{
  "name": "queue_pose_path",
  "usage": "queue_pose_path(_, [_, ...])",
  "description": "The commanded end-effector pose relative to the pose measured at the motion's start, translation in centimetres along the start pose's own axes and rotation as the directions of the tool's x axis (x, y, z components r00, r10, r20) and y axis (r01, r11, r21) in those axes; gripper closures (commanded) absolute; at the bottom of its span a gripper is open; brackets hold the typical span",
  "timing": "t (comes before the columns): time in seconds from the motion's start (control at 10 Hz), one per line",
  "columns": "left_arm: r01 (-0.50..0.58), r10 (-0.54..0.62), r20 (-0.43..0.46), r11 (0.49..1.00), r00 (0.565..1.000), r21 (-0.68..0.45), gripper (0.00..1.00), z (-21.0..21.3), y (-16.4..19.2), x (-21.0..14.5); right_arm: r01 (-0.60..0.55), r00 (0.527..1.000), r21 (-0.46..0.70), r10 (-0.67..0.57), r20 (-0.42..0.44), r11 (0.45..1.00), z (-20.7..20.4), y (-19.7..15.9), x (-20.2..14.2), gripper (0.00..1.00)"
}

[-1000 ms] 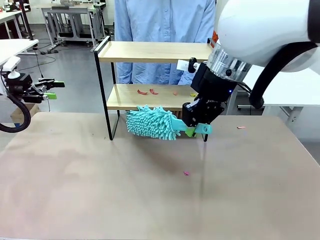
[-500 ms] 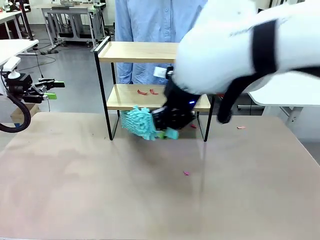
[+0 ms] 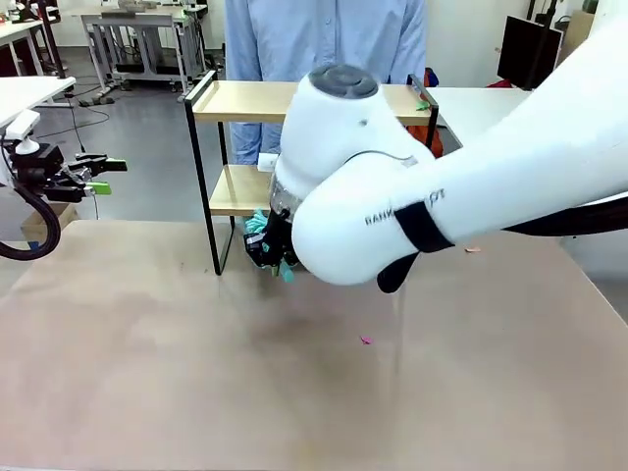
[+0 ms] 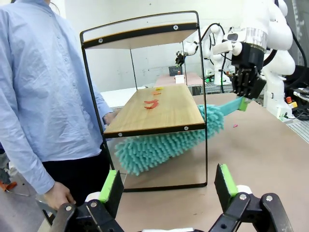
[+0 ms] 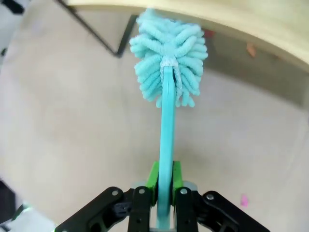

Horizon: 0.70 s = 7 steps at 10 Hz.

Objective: Clean the shelf.
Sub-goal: Clean the specific section of the Shelf indicated by the human with the Duster.

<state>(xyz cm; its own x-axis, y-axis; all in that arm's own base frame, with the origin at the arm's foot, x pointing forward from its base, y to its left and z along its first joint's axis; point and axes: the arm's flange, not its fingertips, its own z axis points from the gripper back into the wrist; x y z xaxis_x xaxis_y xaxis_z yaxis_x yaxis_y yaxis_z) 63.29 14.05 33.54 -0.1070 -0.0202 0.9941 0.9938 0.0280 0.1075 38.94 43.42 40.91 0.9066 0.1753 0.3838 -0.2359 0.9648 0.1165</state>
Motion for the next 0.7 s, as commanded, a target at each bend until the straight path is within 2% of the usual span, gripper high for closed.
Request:
queue_pose_path(0.0, [0.004,-0.004,-0.006,1.000,1.000,-0.004,0.00,0.0,-0.1,0.2,0.021,0.999,-0.068,-0.018,0.040,0.997,-2.4,3.6,1.7,0.87])
queue_pose_path(0.3, [0.004,-0.004,-0.006,1.000,1.000,-0.004,0.00,0.0,-0.1,0.2,0.022,1.000,0.023,-0.022,0.004,0.999,-3.3,4.3,1.5,0.87])
queue_pose_path(0.6, [0.004,-0.004,-0.006,1.000,1.000,-0.004,0.00,0.0,-0.1,0.2,0.102,0.989,0.084,-0.092,-0.119,0.991,-4.8,5.2,1.9,0.87])
